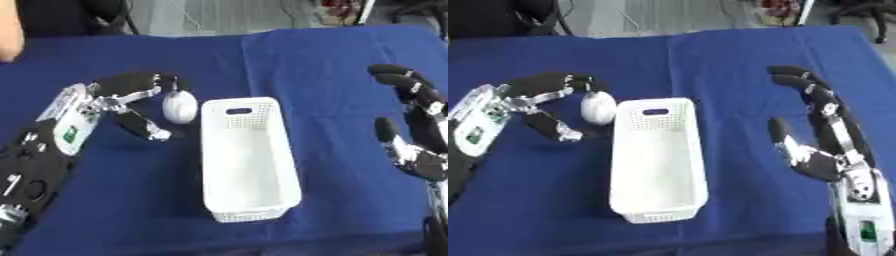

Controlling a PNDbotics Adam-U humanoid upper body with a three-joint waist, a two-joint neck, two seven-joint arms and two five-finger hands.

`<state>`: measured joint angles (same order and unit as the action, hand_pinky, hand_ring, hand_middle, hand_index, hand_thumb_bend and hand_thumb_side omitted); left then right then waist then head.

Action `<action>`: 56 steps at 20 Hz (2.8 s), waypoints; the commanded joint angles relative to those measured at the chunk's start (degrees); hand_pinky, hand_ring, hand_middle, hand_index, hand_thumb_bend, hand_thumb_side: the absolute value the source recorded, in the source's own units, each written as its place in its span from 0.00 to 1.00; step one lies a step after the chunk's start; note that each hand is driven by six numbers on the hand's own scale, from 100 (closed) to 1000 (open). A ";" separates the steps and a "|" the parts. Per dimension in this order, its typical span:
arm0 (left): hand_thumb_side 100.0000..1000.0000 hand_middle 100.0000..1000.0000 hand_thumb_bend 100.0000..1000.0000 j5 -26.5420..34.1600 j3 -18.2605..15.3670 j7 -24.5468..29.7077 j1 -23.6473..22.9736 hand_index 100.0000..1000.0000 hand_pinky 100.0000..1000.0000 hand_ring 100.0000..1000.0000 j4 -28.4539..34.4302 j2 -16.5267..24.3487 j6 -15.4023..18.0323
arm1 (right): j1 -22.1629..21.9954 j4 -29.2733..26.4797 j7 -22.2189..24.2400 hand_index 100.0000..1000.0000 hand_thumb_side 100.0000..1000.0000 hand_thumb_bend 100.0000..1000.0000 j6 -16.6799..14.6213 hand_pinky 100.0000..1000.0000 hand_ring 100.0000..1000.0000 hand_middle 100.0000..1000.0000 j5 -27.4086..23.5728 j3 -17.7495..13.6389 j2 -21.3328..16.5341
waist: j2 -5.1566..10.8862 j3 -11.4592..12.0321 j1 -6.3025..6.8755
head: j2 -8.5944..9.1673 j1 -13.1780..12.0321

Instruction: Pick up objects on the table and place them in the box.

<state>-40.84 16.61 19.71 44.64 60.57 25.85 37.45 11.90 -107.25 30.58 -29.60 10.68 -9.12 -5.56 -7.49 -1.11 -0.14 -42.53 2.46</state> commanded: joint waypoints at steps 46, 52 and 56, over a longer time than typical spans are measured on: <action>0.47 0.54 0.00 -12.86 -4.49 -17.39 3.09 0.76 0.15 0.35 -10.22 2.49 -2.68 | 2.47 -0.18 1.43 0.84 0.49 0.14 -0.84 1.00 0.89 0.83 -1.11 0.46 -0.35 | -1.68 -2.63 -0.47 | 3.57 -0.79; 0.47 0.54 0.00 -10.23 -4.69 -16.50 2.67 0.74 0.14 0.34 -9.22 2.87 -3.05 | 2.39 -0.18 1.43 0.84 0.50 0.14 -0.75 1.00 0.89 0.83 -1.09 0.33 -0.30 | -1.66 -2.56 -0.40 | 3.61 -0.65; 0.50 0.56 0.00 -1.04 -5.39 -13.82 0.87 0.69 0.09 0.31 -4.46 4.47 -5.11 | 2.30 -0.13 1.39 0.84 0.50 0.13 -0.68 1.00 0.88 0.83 -0.94 0.17 -0.46 | -1.65 -2.26 -0.11 | 3.59 -0.39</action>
<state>-44.53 12.16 5.15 44.68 53.72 28.07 32.81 13.92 -106.88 31.78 -30.26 9.75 -8.73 -5.56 -10.10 -3.42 -0.36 -39.54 1.98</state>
